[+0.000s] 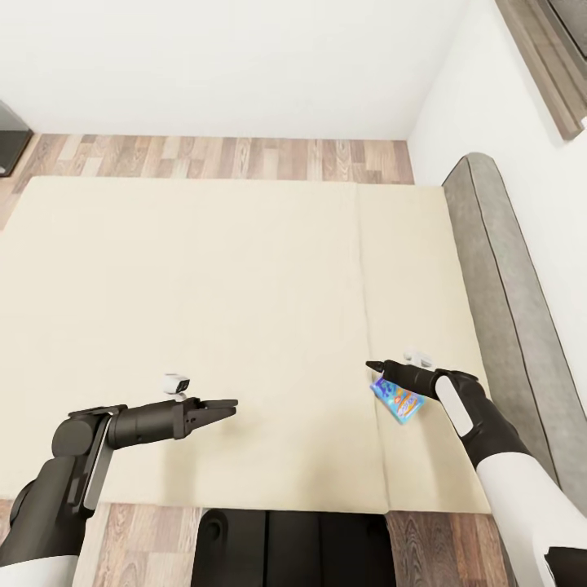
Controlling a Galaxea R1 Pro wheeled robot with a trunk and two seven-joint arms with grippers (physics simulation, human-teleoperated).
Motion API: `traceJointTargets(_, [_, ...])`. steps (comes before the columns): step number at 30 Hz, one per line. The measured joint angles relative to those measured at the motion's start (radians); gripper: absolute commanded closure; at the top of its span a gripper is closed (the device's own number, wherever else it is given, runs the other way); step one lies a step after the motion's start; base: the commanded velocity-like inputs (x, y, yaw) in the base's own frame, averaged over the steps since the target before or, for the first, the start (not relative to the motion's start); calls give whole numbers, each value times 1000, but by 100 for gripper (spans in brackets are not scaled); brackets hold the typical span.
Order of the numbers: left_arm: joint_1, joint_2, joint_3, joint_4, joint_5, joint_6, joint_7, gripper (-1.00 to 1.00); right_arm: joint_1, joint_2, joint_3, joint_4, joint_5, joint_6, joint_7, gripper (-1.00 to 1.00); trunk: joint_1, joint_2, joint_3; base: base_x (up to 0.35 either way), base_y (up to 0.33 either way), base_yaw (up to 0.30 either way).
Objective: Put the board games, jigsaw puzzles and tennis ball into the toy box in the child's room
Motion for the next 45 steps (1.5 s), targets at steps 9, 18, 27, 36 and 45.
traceJointTargets(9, [0,0,0,0,0,0,0,-100,0,-2,-6,7,0,-3,2,-100,0,0,2,0,0,0])
traceJointTargets(18, [0,0,0,0,0,0,0,-100,0,-18,-9,20,0,-5,2,-100,0,0,2,0,0,0])
traceJointTargets(27, [0,-1,0,0,0,0,1,-100,0,-65,-77,91,2,-71,17,-100,0,0,2,0,0,0])
traceJointTargets(36, [0,-2,0,0,0,0,2,-100,0,-82,-92,108,4,-86,76,-100,0,0,2,0,0,0])
traceJointTargets(45, [0,-2,0,0,0,0,2,-100,0,-86,-94,138,5,-120,82,-100,0,0,2,0,0,0])
